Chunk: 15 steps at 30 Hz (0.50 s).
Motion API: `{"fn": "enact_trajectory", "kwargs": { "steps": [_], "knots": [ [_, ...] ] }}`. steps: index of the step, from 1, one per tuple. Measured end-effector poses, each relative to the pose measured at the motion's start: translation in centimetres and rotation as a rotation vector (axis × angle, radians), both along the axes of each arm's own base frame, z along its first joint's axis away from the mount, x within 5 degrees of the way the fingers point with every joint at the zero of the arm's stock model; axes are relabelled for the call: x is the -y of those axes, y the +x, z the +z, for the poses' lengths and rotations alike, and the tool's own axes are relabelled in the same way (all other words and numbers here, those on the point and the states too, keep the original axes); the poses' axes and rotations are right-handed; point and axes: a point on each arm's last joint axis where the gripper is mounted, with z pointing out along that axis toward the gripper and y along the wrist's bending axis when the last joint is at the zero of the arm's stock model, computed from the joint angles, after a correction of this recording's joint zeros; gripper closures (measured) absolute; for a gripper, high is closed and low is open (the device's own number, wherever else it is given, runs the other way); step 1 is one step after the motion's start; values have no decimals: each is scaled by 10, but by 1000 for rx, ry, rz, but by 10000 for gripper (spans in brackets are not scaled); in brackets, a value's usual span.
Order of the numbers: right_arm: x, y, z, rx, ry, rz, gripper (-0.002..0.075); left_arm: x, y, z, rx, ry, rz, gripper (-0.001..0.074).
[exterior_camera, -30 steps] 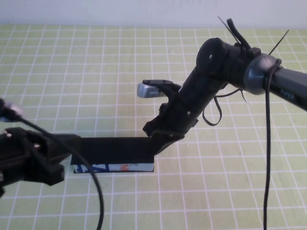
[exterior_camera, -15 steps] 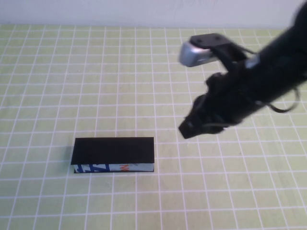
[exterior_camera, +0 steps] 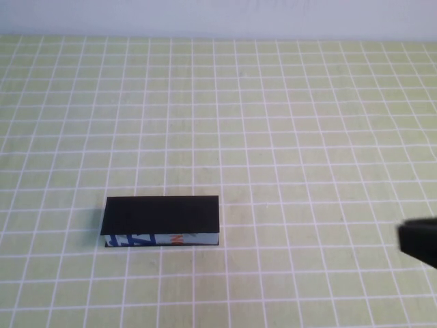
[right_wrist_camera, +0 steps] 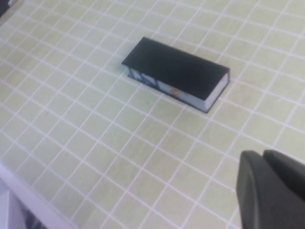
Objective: Return glasses to glasses case
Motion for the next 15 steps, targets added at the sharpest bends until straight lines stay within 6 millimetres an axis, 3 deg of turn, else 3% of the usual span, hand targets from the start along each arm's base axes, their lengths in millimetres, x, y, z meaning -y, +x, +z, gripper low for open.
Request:
{"fn": "enact_trajectory", "kwargs": {
  "steps": [8,15],
  "knots": [
    [51,-56,-45,221,112,-205,737,0,0,0,0,-4,0,737],
    [63,-63,-92,392,211,-287,737,0,0,0,0,-4,0,737]
  ]
}}
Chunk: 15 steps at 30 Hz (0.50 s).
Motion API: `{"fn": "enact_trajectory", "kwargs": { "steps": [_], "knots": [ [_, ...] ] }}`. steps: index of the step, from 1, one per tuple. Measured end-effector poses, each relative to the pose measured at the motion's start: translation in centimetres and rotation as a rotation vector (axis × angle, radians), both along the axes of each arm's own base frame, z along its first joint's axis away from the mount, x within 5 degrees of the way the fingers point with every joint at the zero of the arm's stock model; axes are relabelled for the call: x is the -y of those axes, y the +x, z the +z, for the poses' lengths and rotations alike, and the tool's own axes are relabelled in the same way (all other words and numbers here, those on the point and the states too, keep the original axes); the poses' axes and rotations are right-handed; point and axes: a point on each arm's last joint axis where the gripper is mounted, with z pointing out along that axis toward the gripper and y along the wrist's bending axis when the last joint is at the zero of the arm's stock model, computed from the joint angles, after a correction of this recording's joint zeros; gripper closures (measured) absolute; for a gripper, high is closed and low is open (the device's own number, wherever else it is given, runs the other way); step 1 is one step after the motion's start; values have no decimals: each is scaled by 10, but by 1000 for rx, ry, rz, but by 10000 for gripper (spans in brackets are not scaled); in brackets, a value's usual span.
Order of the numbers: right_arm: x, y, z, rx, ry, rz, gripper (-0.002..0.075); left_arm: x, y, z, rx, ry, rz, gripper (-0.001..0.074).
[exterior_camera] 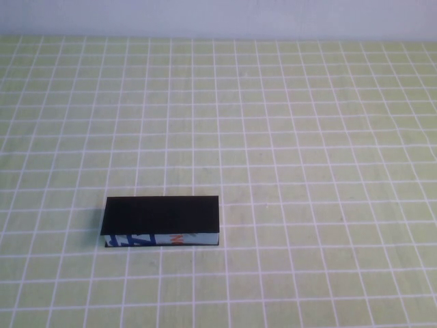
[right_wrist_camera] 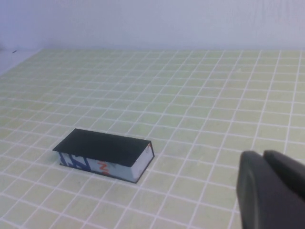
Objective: Return glasses to glasses case
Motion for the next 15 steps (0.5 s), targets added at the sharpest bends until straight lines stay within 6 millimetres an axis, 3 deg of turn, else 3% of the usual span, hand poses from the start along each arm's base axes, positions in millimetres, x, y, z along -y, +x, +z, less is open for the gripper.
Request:
{"fn": "enact_trajectory", "kwargs": {
  "steps": [8,15],
  "knots": [
    [-4,10,-47,-62,-45,-15,737,0,0,0,0,0,0,737],
    [-3,14,-60,-37,-94,-34,737,0,0,0,0,0,1,737]
  ]
}}
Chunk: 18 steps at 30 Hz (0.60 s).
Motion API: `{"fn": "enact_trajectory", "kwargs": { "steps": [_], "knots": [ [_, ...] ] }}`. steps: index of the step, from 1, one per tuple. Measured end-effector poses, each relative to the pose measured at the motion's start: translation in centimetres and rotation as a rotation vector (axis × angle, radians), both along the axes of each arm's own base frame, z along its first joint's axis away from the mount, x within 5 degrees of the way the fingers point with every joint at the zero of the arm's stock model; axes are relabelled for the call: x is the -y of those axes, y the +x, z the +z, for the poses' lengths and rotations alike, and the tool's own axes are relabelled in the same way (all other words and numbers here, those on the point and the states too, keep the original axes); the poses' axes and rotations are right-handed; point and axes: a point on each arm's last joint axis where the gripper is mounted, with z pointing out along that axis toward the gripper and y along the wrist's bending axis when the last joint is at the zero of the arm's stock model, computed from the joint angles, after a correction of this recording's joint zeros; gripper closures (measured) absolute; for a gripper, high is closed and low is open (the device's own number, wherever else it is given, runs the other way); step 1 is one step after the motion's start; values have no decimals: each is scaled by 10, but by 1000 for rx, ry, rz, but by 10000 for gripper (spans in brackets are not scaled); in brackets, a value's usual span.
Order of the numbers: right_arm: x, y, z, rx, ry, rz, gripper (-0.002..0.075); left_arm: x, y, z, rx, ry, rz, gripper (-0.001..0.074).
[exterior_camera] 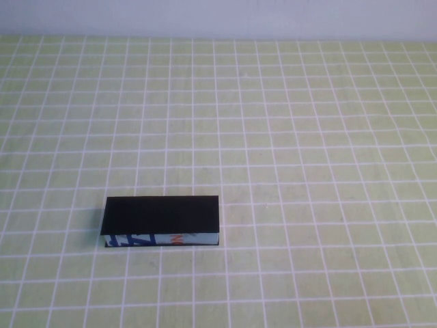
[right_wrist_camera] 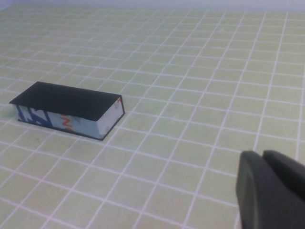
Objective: Return glasses to glasses case
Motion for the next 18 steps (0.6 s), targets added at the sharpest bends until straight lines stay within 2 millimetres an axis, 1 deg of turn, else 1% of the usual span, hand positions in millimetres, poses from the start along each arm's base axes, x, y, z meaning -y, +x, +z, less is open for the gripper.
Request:
{"fn": "enact_trajectory", "kwargs": {
  "steps": [3,6,10,13,18],
  "knots": [
    [3,3,-3,26,9,-68,737,0,0,0,1,0,1,737],
    [11,8,-8,40,15,-224,737,0,0,0,2,0,2,737],
    [19,10,-17,54,41,-378,737,0,0,0,2,0,3,737],
    [22,8,-24,63,76,-425,737,0,0,0,2,0,3,737],
    [22,8,-31,53,98,-432,737,0,0,0,2,0,3,737]
  ]
}}
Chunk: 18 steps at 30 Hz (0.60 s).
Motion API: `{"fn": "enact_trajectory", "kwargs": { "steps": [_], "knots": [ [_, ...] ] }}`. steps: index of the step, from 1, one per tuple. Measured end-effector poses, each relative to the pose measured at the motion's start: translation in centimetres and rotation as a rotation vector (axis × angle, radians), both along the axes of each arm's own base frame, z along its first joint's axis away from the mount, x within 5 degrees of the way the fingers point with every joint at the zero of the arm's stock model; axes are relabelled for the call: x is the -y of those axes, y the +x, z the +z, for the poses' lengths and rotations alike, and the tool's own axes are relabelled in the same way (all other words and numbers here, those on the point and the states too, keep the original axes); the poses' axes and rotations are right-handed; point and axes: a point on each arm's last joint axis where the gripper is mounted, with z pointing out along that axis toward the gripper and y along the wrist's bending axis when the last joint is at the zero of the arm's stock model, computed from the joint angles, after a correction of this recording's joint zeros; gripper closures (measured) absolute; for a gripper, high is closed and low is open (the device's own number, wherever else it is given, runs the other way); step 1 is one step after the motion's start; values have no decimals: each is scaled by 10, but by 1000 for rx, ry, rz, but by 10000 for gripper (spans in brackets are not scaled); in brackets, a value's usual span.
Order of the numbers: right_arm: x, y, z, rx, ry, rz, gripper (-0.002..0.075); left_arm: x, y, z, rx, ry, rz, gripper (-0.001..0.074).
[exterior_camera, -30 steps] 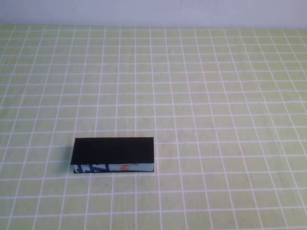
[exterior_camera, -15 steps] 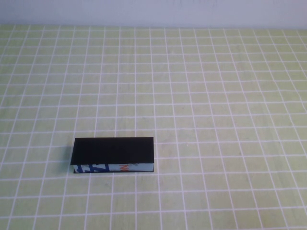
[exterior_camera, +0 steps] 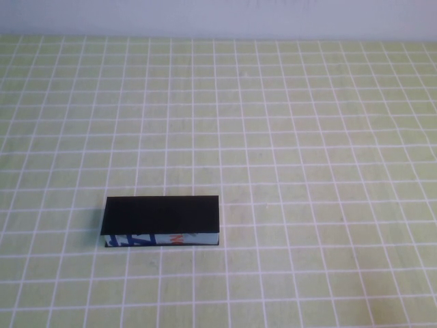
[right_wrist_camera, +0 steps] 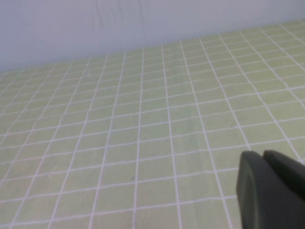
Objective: Return glasses to glasses case
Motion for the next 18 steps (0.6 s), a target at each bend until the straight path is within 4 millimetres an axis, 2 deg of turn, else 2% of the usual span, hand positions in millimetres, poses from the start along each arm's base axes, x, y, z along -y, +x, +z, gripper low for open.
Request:
{"fn": "enact_trajectory", "kwargs": {
  "steps": [8,12,18],
  "knots": [
    [0,0,0,2,14,1,737,0,0,0,0,0,0,737],
    [-2,0,0,7,-41,26,737,0,0,0,0,0,0,737],
    [-5,-3,-12,-128,-84,77,737,0,0,0,0,0,0,737]
  ]
}}
